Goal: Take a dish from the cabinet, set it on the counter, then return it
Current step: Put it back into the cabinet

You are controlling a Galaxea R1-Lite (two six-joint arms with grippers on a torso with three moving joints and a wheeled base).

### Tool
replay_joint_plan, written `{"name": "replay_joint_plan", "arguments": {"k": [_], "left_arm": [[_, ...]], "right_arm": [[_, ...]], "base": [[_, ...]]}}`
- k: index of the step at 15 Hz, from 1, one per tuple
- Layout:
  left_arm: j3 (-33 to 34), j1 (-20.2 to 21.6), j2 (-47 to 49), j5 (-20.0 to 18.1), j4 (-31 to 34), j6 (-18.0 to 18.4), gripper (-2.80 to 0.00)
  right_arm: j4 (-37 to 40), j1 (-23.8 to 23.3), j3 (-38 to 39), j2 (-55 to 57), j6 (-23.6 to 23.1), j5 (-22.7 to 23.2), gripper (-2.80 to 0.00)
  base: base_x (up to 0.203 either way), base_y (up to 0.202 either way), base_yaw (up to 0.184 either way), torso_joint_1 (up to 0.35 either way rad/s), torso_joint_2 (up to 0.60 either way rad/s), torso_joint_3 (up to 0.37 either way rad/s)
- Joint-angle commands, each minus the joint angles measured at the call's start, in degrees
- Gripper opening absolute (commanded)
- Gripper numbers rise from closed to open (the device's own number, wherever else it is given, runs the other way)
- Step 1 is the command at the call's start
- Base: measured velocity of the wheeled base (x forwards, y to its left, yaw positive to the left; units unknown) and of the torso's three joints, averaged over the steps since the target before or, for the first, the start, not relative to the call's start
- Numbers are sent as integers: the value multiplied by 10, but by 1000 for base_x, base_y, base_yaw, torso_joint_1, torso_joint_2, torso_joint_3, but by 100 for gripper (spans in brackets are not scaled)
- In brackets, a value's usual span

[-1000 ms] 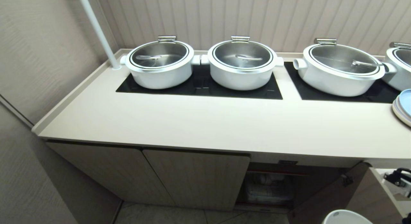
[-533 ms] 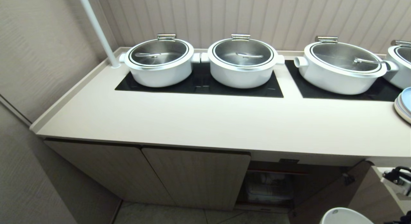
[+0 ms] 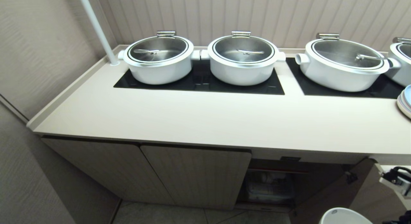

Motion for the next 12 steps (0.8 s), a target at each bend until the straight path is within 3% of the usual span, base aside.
{"name": "replay_joint_plan", "arguments": {"k": [1, 12], "left_arm": [[1, 0, 0, 0, 0, 0, -280], [0, 0, 0, 0, 0, 0, -280]], "right_arm": [[2, 0, 0, 1, 0, 1, -280], [3, 0, 0, -1, 1, -6, -280]], "base": [[0, 0, 0, -93, 193, 105], [0, 0, 0, -138, 296, 156]]}}
